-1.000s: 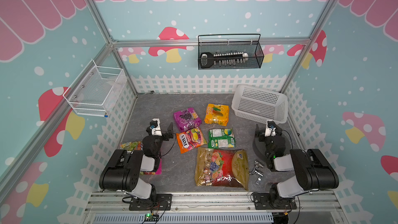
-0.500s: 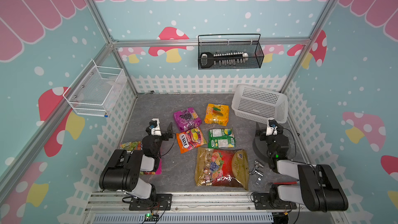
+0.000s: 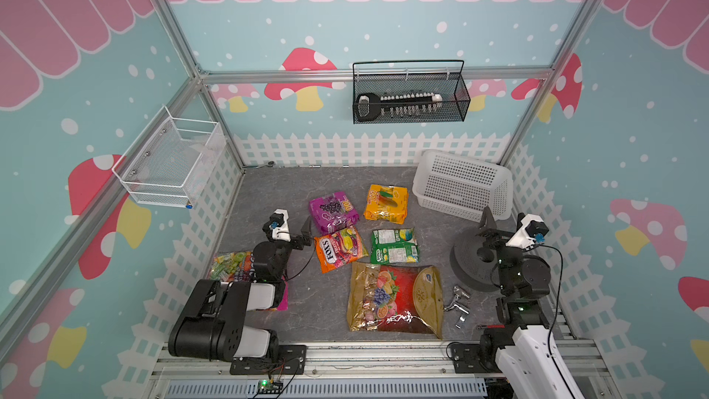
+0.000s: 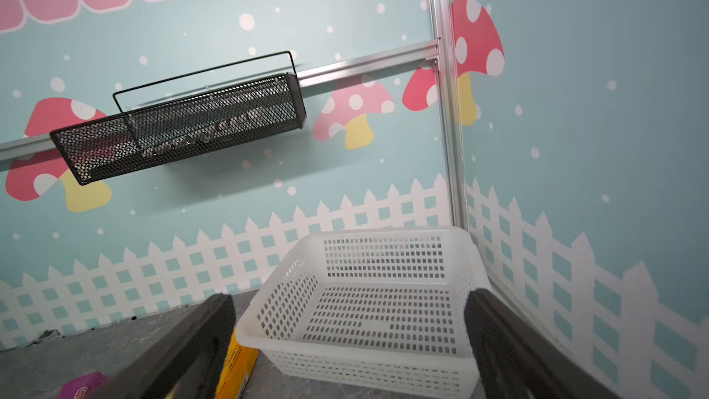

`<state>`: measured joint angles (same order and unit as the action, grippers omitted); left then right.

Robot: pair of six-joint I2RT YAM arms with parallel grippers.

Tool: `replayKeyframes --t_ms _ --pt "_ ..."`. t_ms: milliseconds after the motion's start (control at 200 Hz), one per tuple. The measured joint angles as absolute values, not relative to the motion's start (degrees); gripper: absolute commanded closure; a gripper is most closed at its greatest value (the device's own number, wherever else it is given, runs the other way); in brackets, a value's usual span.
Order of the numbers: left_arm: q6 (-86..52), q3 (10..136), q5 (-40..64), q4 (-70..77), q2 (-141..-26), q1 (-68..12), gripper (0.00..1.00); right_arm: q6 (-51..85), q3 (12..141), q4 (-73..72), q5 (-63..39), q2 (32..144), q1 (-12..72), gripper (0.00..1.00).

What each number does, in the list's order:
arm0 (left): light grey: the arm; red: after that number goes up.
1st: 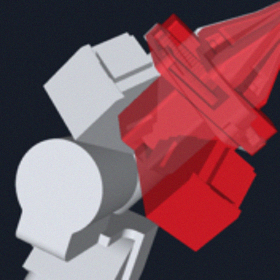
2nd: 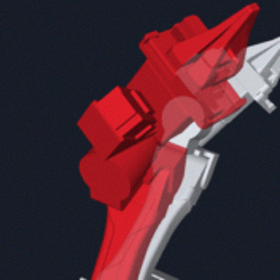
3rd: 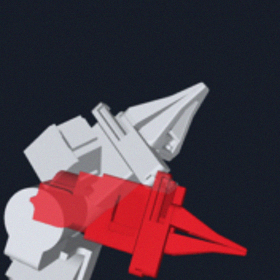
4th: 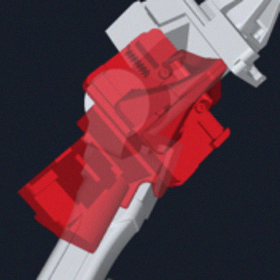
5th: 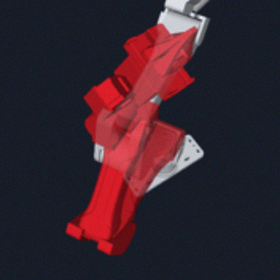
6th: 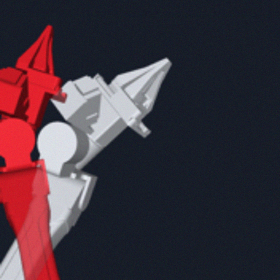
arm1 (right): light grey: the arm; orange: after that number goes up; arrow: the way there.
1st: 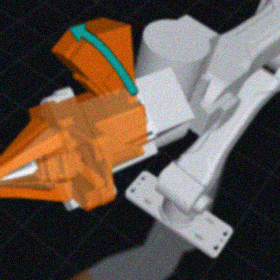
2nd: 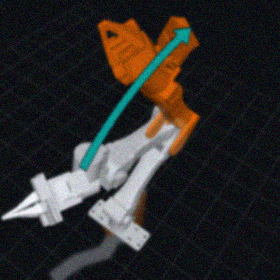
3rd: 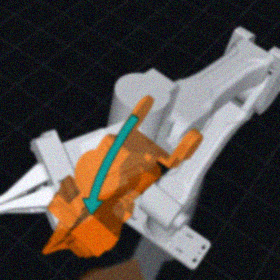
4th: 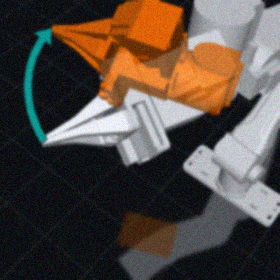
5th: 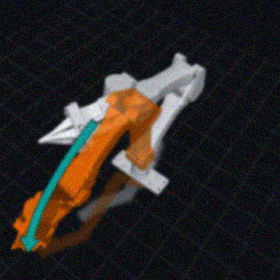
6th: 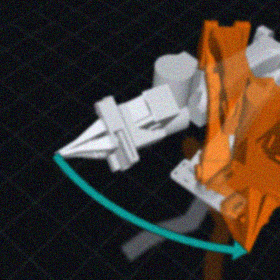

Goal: Put the candies in the basket
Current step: Pick up the candy at the center of the board.

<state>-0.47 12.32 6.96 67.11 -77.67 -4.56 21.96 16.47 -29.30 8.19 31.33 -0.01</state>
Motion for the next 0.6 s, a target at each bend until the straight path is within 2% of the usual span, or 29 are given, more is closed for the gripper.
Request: replayKeyframes --t_ms 225,390,600 --pt "-2.2 15.2 3.9 56.2 -64.8 -12.6 0.01 25.6 18.0 -21.9 7.4 36.2 0.0 0.01" --pt "-7.5 19.9 2.0 43.9 -56.9 -18.4 0.01 27.7 27.9 -16.0 1.6 49.7 0.1 0.01" --pt "-17.6 29.7 -1.6 25.9 -48.9 -18.7 0.01 30.5 39.7 -11.0 -2.6 66.6 4.8 0.01"
